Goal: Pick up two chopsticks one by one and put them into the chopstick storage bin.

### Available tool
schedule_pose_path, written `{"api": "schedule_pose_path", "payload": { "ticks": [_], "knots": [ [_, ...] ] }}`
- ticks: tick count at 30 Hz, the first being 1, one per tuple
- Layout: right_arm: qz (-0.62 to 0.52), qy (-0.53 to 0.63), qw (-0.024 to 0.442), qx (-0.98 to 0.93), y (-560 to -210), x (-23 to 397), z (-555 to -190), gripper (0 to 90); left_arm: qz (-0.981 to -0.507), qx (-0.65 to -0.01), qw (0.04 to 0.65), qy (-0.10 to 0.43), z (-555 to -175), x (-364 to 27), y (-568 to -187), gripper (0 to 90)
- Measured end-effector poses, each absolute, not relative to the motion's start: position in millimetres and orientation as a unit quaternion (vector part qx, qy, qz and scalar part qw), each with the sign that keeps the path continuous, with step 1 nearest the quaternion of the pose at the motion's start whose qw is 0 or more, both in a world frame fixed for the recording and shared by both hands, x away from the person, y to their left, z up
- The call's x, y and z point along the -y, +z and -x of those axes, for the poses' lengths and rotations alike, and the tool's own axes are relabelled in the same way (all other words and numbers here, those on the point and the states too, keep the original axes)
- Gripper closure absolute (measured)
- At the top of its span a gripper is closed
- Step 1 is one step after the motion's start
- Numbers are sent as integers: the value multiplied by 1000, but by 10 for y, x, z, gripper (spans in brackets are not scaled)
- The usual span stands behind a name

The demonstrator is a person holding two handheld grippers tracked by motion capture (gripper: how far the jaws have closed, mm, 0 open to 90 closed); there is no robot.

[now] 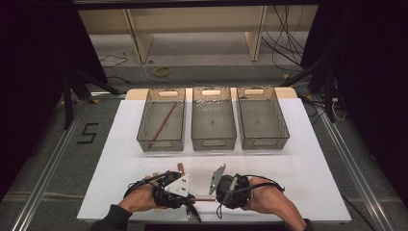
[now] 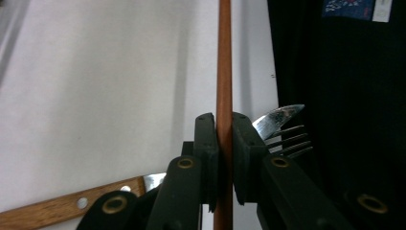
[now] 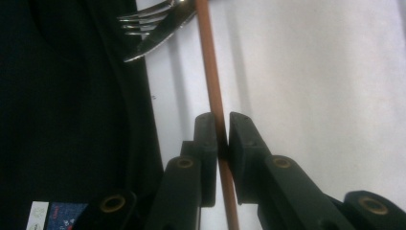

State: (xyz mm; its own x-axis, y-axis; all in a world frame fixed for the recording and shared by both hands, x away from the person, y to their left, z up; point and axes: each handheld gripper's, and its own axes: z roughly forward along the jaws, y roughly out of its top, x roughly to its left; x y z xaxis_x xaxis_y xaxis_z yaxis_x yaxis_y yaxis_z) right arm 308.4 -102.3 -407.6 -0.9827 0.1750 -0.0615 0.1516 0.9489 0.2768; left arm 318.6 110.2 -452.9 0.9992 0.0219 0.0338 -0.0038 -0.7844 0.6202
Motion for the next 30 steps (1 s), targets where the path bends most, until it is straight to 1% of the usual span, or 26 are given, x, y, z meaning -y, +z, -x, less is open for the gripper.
{"api": "schedule_pose_path", "payload": {
  "ticks": [2,6,8,9,11,15,19,22,30],
  "knots": [
    [-90,141,42,-985,-4072,1040,-3101,802,-943,-9,331,23,-3188,-1105,-4518,827],
    [-128,160,55,-977,-4003,1103,-3154,651,-941,-36,334,35,-3238,-1170,-4493,828],
    [-143,180,68,-971,-3939,1155,-3189,573,-940,-52,334,43,-3263,-1198,-4478,828],
    [-157,190,72,-966,-3904,1178,-3203,563,-939,-59,335,45,-3277,-1209,-4470,828],
    [-175,220,78,-957,-3851,1225,-3235,505,-937,-76,336,55,-3296,-1230,-4455,828],
    [-211,264,97,-936,-3797,1294,-3269,450,-929,-112,345,71,-3352,-1287,-4423,827],
    [-238,297,99,-919,-3795,1377,-3282,386,-922,-146,348,81,-3412,-1355,-4399,828],
    [-252,319,112,-907,-3826,1448,-3289,381,-915,-180,351,90,-3464,-1411,-4395,828],
    [-297,355,109,-880,-3965,1658,-3309,337,-886,-251,374,105,-3554,-1546,-4332,828]
  ]
}}
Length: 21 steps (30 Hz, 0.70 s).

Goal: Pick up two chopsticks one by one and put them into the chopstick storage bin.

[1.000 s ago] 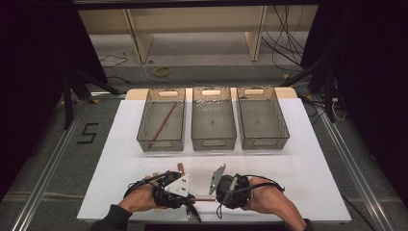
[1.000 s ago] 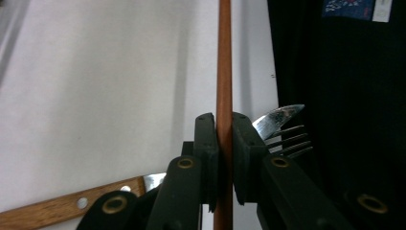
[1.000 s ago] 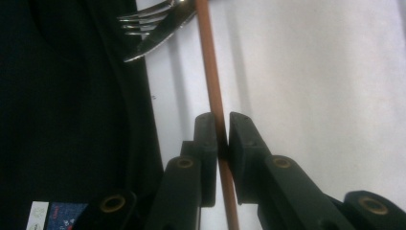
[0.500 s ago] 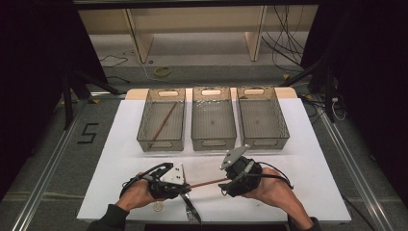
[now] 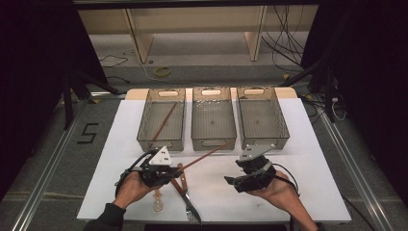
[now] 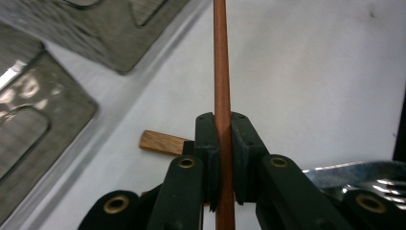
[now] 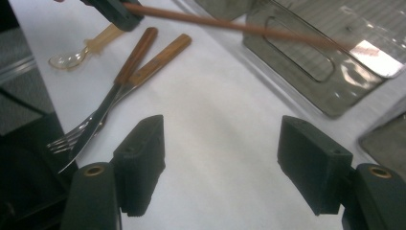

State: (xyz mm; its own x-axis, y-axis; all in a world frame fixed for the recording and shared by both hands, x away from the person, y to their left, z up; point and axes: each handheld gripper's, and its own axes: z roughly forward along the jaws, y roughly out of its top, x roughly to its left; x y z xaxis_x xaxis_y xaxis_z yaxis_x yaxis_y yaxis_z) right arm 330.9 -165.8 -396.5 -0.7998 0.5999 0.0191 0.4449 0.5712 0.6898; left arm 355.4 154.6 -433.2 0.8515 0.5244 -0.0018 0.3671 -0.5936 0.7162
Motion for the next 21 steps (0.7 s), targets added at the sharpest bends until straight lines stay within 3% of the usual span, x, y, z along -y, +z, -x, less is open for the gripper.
{"api": "schedule_pose_path", "payload": {
  "ticks": [21],
  "knots": [
    [-363,402,106,-834,-4282,1928,-3264,304,-838,-344,403,130,-3835,-1815,-4181,829]
  ]
}}
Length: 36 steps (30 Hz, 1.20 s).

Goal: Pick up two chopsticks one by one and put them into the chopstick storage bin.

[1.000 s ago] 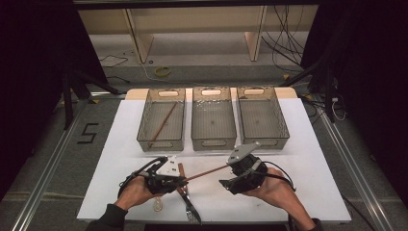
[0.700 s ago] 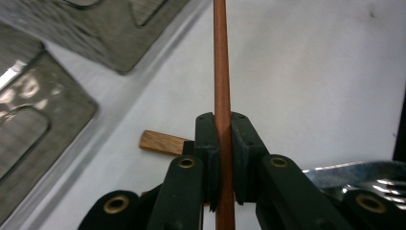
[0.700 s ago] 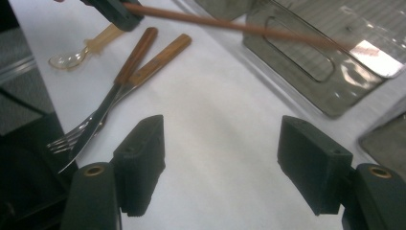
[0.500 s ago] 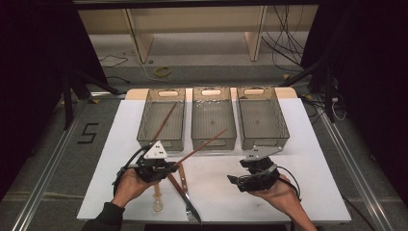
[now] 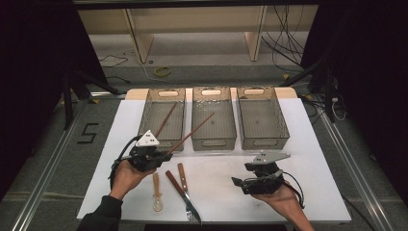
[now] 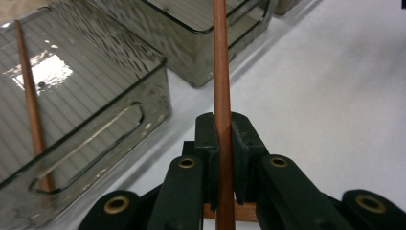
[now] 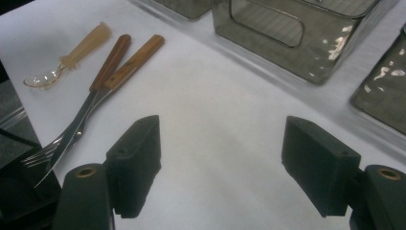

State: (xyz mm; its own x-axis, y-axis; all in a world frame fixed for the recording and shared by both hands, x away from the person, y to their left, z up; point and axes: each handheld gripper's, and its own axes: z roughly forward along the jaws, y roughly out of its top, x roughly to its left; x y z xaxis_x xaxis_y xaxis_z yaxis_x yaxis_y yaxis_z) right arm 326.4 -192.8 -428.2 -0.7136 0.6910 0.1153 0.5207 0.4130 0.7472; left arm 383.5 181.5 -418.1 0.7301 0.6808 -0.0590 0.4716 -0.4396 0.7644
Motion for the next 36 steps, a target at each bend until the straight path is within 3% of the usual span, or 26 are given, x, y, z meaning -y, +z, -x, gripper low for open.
{"api": "schedule_pose_path", "payload": {
  "ticks": [36],
  "knots": [
    [-395,450,108,-794,-4414,2114,-3135,265,-783,-442,411,150,-4618,-2140,-3942,828]
  ]
}}
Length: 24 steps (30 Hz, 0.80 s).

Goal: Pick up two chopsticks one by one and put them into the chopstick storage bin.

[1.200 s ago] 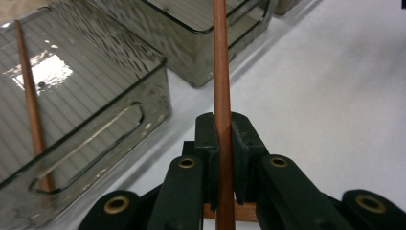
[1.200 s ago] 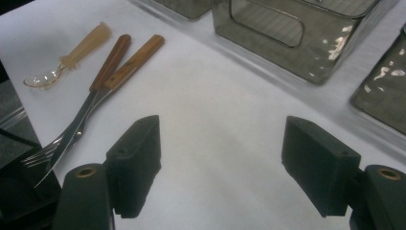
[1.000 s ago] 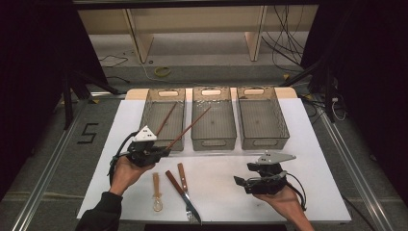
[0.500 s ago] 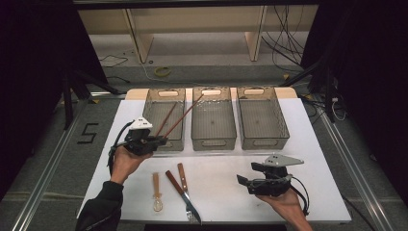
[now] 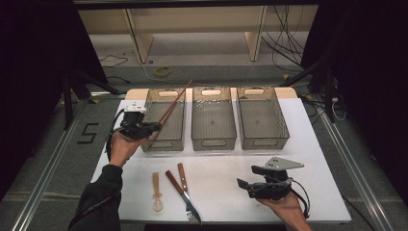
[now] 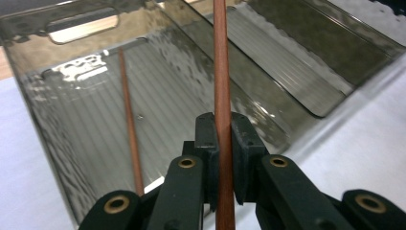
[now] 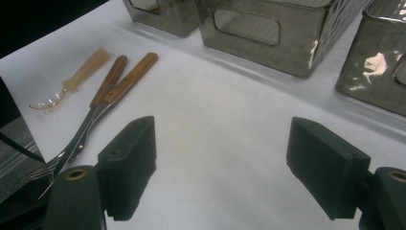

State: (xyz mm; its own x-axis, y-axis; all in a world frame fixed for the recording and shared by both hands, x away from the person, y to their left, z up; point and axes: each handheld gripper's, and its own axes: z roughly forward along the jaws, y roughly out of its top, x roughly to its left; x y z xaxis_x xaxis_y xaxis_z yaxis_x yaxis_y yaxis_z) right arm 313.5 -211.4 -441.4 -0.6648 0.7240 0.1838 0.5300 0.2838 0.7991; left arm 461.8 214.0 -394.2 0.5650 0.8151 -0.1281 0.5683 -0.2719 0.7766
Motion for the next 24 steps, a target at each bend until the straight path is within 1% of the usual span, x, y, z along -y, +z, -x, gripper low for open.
{"api": "schedule_pose_path", "payload": {
  "ticks": [12,24],
  "knots": [
    [-391,450,102,-796,-4422,2112,-3106,263,-769,-489,386,146,-4853,-2230,-4085,828],
    [-389,451,98,-798,-4427,2110,-3102,265,-769,-513,357,134,-4940,-2229,-4217,826]
  ]
}}
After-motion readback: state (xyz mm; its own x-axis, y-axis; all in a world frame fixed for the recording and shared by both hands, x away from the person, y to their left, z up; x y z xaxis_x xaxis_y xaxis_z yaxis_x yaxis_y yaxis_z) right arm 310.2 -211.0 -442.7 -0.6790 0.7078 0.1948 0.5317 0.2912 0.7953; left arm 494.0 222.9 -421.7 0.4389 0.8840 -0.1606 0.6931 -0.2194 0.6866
